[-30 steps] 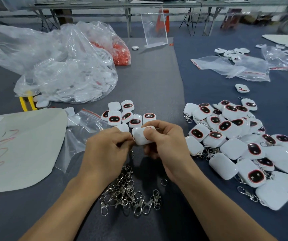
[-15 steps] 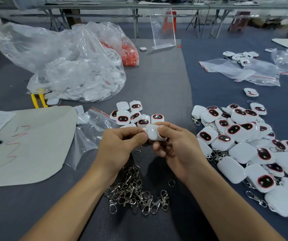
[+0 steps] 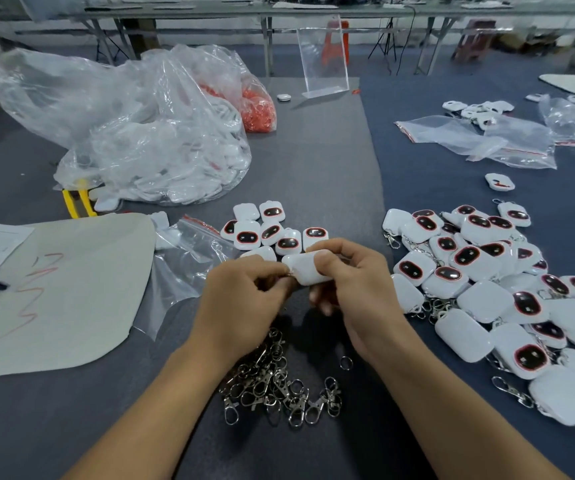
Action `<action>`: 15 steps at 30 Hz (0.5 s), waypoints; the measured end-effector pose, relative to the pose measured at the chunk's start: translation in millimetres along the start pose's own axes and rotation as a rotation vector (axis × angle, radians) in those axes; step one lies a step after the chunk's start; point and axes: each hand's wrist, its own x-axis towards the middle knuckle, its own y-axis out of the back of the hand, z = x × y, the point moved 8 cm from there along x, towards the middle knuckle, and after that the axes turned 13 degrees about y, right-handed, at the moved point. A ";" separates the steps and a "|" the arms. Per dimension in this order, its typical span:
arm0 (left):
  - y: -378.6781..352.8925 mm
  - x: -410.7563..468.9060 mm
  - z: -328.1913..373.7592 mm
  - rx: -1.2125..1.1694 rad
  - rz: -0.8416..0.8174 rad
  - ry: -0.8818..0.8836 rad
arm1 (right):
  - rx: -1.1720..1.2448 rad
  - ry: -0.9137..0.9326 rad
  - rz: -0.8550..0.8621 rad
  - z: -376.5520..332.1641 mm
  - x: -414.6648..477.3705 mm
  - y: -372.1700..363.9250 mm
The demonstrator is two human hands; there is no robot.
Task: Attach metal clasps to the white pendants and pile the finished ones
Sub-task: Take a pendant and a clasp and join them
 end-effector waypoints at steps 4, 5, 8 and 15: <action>-14.0 4.8 -15.2 -0.548 -0.225 0.318 | 0.328 -0.234 -0.021 8.2 -4.2 -7.8; -17.3 4.4 -15.1 -0.614 -0.261 0.342 | 0.365 -0.260 -0.027 9.0 -5.5 -9.7; -16.0 4.5 -13.2 -0.616 -0.256 0.324 | 0.398 -0.277 -0.019 10.6 -6.9 -11.9; -9.2 -6.3 13.8 0.338 0.009 -0.230 | -0.402 0.279 -0.028 -13.4 -5.8 -4.8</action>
